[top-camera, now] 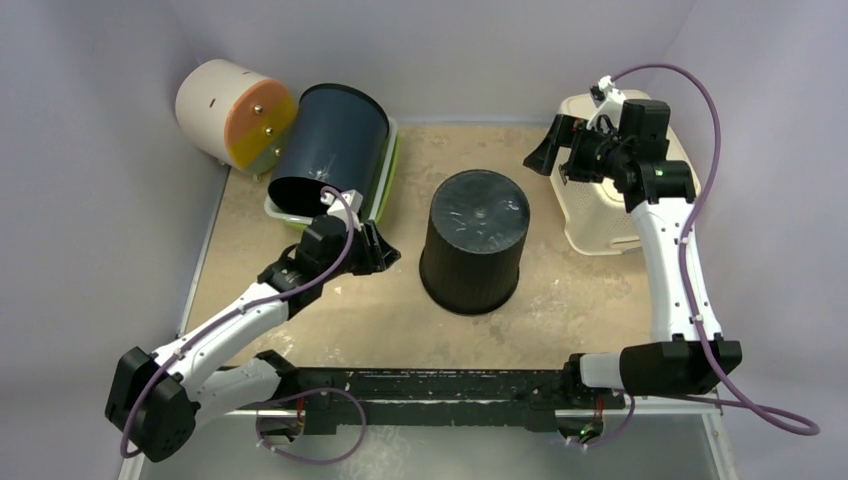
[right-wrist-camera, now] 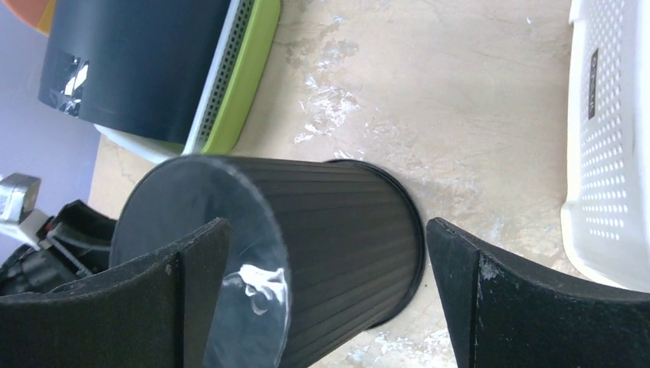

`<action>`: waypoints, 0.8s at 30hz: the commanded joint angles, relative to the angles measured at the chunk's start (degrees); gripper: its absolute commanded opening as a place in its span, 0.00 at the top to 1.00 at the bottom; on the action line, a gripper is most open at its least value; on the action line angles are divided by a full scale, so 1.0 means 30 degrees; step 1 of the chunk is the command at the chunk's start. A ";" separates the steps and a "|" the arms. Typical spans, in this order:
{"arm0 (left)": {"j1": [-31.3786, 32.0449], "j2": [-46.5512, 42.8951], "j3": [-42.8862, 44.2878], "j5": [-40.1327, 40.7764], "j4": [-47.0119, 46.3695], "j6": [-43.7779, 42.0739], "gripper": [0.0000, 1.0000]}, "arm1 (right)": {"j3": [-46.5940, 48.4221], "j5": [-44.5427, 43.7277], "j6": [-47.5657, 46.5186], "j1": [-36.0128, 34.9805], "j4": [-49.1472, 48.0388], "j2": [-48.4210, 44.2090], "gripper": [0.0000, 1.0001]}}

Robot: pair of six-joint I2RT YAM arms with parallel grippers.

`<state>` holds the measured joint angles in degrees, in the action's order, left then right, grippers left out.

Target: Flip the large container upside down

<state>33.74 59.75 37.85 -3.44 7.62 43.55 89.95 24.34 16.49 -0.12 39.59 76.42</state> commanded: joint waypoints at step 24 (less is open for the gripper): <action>0.4485 0.4586 0.1442 -0.2385 -0.6675 -0.1382 0.56 | 0.6056 -0.1730 0.0951 -0.0106 -0.1302 0.4038 0.00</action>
<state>47.05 68.90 43.16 -12.69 1.06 33.82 106.06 18.96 18.92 -0.32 38.20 88.12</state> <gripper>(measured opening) 0.438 0.998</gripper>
